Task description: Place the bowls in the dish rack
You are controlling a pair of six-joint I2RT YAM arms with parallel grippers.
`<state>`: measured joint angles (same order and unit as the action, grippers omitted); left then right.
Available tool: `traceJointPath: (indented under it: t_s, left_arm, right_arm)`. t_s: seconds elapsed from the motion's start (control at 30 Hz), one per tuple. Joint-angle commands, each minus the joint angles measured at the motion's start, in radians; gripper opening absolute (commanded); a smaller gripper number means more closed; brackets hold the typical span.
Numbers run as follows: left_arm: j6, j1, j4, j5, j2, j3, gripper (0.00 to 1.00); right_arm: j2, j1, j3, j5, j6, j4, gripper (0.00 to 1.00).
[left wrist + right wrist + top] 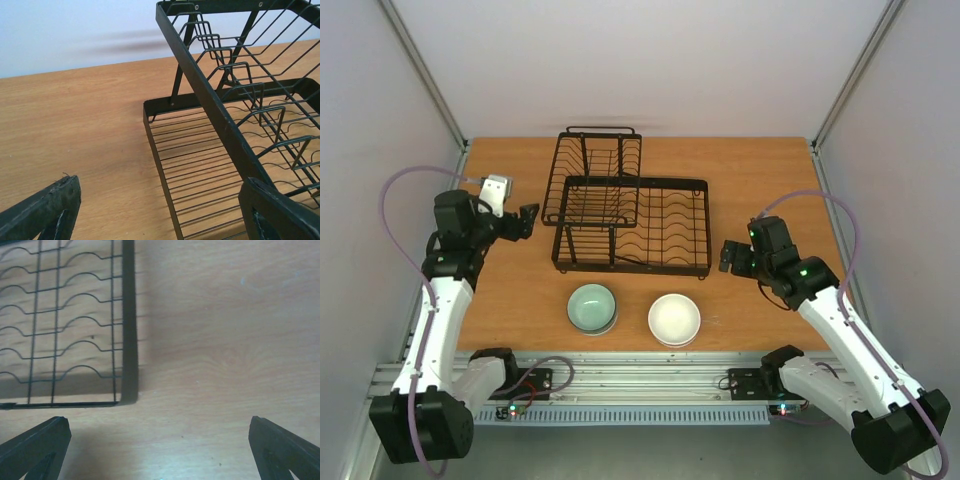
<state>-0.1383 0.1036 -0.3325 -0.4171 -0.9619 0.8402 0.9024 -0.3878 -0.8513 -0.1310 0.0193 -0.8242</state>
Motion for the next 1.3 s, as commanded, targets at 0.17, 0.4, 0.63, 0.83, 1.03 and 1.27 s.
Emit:
traceJointPath:
  t_s: [0.17, 0.4, 0.63, 0.83, 1.03, 1.27]
  left_arm:
    - [0.022, 0.016, 0.010, 0.031, 0.007, -0.018, 0.87]
    - [0.022, 0.022, 0.018, 0.049, 0.008, -0.026, 0.88]
    - [0.024, 0.028, 0.019, 0.024, 0.008, -0.028, 0.88]
    - [0.026, 0.030, 0.024, 0.014, 0.006, -0.035, 0.88]
    - [0.022, 0.033, 0.023, 0.004, 0.010, -0.040, 0.88]
    - [0.025, 0.036, 0.031, -0.023, -0.004, -0.046, 0.88]
  right_arm:
    - [0.032, -0.011, -0.037, -0.261, 0.129, -0.143, 0.99]
    - [0.001, -0.011, -0.021, -0.185, 0.121, -0.098, 0.99]
    - [0.047, -0.013, -0.052, -0.003, 0.009, -0.107, 0.99]
    - [0.005, -0.022, -0.029, 0.205, -0.061, -0.056, 0.99]
    - [0.028, -0.127, -0.059, 0.251, -0.094, -0.092, 0.76]
    - [0.211, -0.440, -0.141, 0.022, -0.098, -0.179, 0.51]
